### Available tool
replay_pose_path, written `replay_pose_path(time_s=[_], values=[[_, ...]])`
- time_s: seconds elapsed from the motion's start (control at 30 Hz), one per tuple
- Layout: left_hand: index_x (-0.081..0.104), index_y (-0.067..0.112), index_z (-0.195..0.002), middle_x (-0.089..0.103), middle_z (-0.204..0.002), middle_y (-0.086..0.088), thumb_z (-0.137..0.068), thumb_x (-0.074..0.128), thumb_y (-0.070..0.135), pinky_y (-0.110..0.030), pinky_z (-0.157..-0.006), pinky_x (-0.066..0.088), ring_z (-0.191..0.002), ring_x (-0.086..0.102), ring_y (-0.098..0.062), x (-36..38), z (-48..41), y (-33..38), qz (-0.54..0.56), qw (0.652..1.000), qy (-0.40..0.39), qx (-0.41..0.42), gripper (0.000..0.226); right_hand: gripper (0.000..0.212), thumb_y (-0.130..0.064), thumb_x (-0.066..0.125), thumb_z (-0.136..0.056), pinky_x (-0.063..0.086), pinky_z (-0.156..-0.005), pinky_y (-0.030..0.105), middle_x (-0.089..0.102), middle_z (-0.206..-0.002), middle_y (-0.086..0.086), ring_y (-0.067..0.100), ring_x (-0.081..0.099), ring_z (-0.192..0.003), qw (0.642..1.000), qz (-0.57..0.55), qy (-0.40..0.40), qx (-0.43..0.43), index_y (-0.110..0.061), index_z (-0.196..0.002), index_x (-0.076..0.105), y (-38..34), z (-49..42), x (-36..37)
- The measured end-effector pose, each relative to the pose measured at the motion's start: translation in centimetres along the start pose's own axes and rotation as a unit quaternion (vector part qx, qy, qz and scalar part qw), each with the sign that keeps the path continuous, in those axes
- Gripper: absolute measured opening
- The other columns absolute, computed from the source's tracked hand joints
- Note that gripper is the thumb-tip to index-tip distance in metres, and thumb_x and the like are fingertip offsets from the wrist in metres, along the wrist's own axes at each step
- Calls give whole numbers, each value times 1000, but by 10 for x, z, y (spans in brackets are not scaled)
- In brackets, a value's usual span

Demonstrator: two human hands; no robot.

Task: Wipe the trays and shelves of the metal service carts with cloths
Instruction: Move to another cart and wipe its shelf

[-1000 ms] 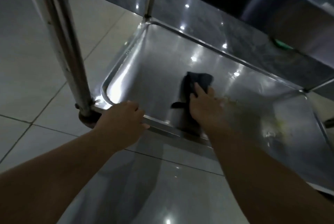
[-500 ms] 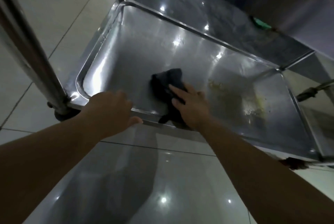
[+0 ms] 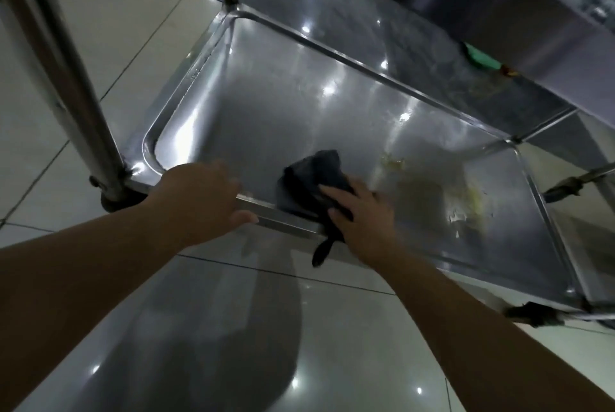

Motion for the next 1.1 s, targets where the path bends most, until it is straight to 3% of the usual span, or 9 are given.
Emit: replay_pose_path(time_s=[0.13,0.37,0.47,0.57,0.63,0.73,0.83,0.97,1.1], values=[[55,23,-110,48,-115,0,-73,26,80,-34,-76,45,-109,49,-24,-5,5,16,0,999,-4,-31,73,38,-29,53,-95,31,-108,45,37,-148,-5,28,39,-127,988,-52,-90,-112,-39,-131,52,41,11,-19],[46,24,-119,43,-126,-1,-84,26,70,-41,-94,41,-117,40,-32,0,-14,89,58,997,-54,8,61,47,-35,31,-100,24,-110,46,26,-153,8,33,29,-136,966,62,3,250,-31,-147,28,134,-26,-40],[46,26,-118,45,-126,-3,-80,22,76,-40,-95,36,-113,40,-37,2,-16,103,22,998,-50,-27,67,47,-44,30,-98,27,-106,45,23,-154,5,37,35,-128,985,81,13,154,-41,-145,26,98,-32,-24],[48,28,-110,46,-122,-1,-69,11,82,-39,-91,39,-109,40,-31,2,-17,101,23,998,-56,-35,78,46,-50,29,-95,27,-99,35,29,-152,-1,31,41,-120,990,90,-31,-103,-48,-140,32,78,-24,-11],[49,28,-105,45,-121,1,-59,4,85,-39,-90,41,-108,39,-30,2,-17,103,50,996,-60,-48,86,44,-46,34,-95,26,-97,32,33,-150,-4,28,44,-118,988,78,-23,-135,-45,-139,38,102,-27,-20],[49,28,-114,42,-129,-1,-51,-5,87,-41,-94,39,-114,36,-33,3,-20,111,49,995,-65,-65,101,40,-32,43,-98,28,-103,44,35,-149,5,38,40,-124,994,75,57,64,-30,-137,47,162,-54,-37],[47,25,-120,41,-132,-4,-49,-8,86,-45,-99,37,-122,33,-37,3,-24,118,35,994,-71,-81,109,47,-36,31,-97,21,-108,54,22,-154,4,37,23,-135,968,71,10,240,-34,-143,34,174,-74,-37],[48,25,-118,42,-130,-5,-53,-3,88,-46,-102,33,-125,33,-34,8,-22,119,30,993,-50,-99,104,43,-45,39,-95,30,-102,42,27,-152,-4,36,38,-121,998,48,28,38,-46,-139,37,109,-47,-22],[57,14,-103,48,-125,-10,-59,14,86,-48,-102,34,-121,37,-35,13,-15,120,73,992,4,-106,96,41,-43,40,-94,22,-99,25,41,-146,-3,18,39,-119,977,26,-26,-212,-40,-135,48,121,11,-35]])
Point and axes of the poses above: each hand's wrist, its own z-axis away from the middle knuckle, its own x-axis out of the palm, y = z × x, the point moved 3 cm from there along -z, towards the middle knuckle
